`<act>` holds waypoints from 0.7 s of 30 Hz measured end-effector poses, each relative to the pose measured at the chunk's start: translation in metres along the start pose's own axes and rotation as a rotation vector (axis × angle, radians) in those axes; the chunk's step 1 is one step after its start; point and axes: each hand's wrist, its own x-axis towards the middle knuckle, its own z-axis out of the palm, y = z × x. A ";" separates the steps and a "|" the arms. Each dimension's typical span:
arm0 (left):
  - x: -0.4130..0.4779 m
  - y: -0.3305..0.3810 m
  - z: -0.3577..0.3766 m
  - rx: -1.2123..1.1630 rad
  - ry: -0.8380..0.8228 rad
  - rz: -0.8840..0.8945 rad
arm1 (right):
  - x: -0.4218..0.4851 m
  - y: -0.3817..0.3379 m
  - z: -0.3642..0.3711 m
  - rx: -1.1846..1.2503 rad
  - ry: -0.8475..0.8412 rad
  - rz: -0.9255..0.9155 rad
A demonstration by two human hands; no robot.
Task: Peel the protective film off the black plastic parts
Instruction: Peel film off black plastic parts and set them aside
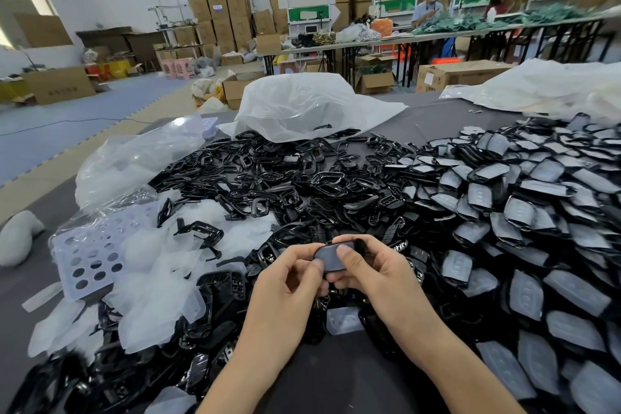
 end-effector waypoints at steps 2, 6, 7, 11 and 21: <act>0.000 0.000 0.001 0.006 0.005 0.005 | 0.001 0.000 0.000 0.059 -0.005 0.024; 0.000 0.001 0.001 0.004 0.018 0.003 | 0.002 0.000 0.000 0.121 -0.011 0.075; 0.000 0.001 0.001 0.014 0.015 0.002 | 0.002 0.000 0.000 0.122 -0.012 0.083; -0.001 0.001 0.002 0.048 -0.004 0.019 | 0.004 0.000 -0.001 0.110 -0.020 0.097; -0.005 0.001 0.001 0.129 -0.031 0.068 | 0.003 0.001 -0.004 0.084 -0.059 0.149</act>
